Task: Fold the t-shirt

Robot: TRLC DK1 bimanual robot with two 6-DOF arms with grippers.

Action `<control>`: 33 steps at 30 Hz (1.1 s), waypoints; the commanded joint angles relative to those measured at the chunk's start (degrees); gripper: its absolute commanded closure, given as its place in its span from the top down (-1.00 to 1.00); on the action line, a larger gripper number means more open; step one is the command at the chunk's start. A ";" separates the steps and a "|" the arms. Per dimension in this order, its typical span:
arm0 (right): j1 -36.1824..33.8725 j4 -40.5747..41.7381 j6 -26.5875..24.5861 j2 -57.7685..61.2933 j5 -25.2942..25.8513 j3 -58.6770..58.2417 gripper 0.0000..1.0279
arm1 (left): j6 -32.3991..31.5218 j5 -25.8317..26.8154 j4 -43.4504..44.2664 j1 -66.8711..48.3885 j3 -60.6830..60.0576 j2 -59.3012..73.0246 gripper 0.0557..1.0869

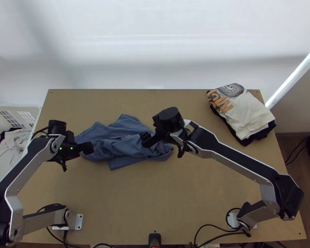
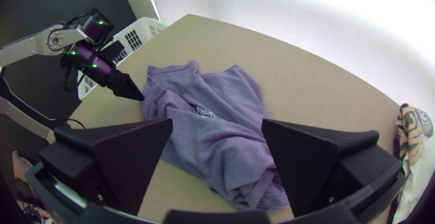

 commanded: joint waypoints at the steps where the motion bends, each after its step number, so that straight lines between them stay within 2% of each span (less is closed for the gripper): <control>1: 0.52 -0.94 2.28 0.25 0.14 0.53 0.81 | -3.37 3.42 -4.54 -0.64 3.88 1.58 0.77; 7: 0.26 -0.94 2.72 -0.90 0.14 -1.06 0.81 | -6.71 5.00 -11.40 -5.74 4.58 1.94 0.72; 12: -0.09 -0.85 2.72 -0.98 0.23 -0.88 0.81 | -12.59 7.20 -11.66 -11.36 3.53 2.55 0.72; 17: -0.53 -0.58 2.46 -1.25 0.23 -0.88 0.81 | -14.00 5.44 -8.94 -12.68 2.74 6.15 0.72; 26: -1.50 -0.23 1.67 -1.42 0.23 -1.41 0.82 | -12.68 1.22 -7.09 -10.13 3.18 8.79 0.71; 29: -1.50 -0.23 1.58 -1.42 0.23 -1.50 0.82 | -13.03 1.05 -5.24 -10.13 3.26 8.97 0.34; 33: -1.50 -0.06 1.58 -1.51 0.23 -1.41 0.82 | -13.21 1.05 -4.01 -10.66 3.35 9.93 0.29</control>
